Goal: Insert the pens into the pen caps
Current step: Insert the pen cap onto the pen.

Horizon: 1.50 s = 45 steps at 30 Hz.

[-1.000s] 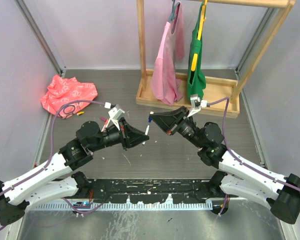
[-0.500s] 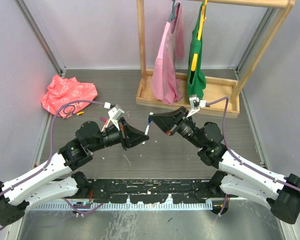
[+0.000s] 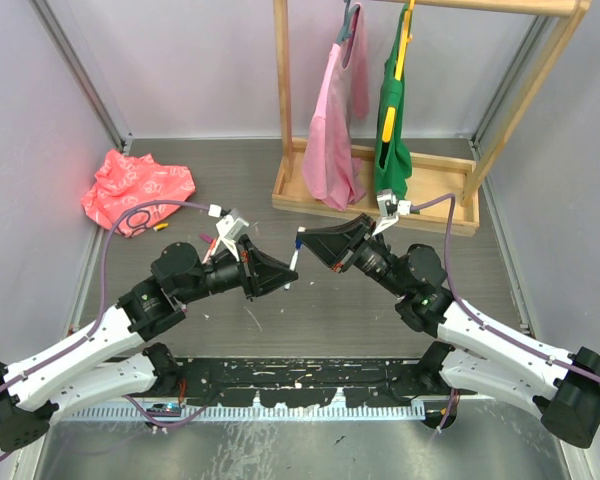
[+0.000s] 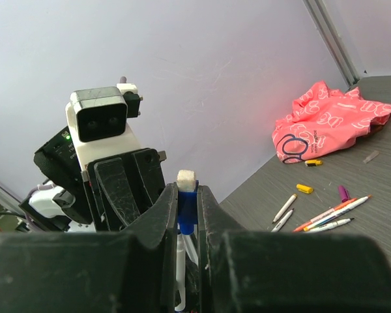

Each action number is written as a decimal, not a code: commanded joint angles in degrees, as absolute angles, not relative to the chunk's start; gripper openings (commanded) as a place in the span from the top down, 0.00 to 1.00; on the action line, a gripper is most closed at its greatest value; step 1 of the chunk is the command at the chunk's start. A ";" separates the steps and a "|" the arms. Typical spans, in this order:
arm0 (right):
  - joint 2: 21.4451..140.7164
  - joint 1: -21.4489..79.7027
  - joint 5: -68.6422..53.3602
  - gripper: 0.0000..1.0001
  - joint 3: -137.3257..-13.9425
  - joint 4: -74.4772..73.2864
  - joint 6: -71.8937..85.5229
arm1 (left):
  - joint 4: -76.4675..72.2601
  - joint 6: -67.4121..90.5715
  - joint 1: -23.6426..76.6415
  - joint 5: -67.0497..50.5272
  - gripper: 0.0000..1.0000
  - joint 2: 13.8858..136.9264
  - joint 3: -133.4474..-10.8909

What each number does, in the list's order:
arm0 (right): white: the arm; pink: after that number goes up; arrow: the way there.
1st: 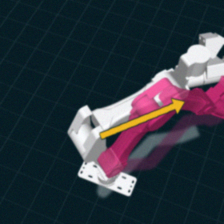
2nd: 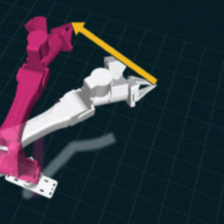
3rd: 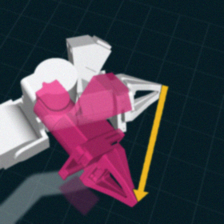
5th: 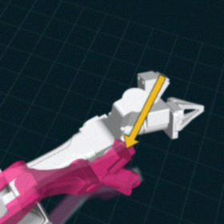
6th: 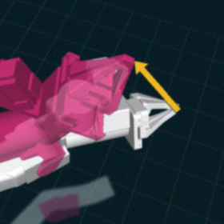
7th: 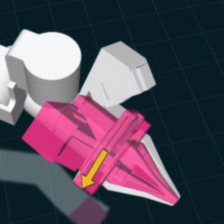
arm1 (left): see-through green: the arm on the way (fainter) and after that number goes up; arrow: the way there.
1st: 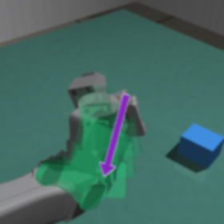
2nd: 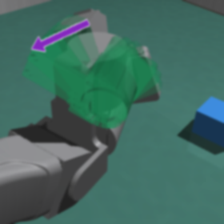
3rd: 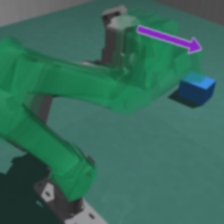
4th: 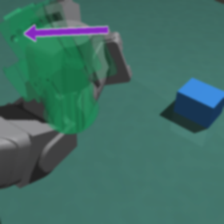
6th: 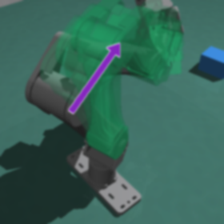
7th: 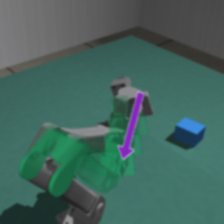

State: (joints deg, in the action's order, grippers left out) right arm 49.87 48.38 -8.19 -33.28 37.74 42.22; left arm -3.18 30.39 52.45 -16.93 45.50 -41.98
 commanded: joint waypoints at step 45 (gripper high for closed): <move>49.19 49.96 -7.97 1.00 -33.53 41.13 42.76 | -7.55 29.46 52.66 -15.90 1.00 44.74 -44.02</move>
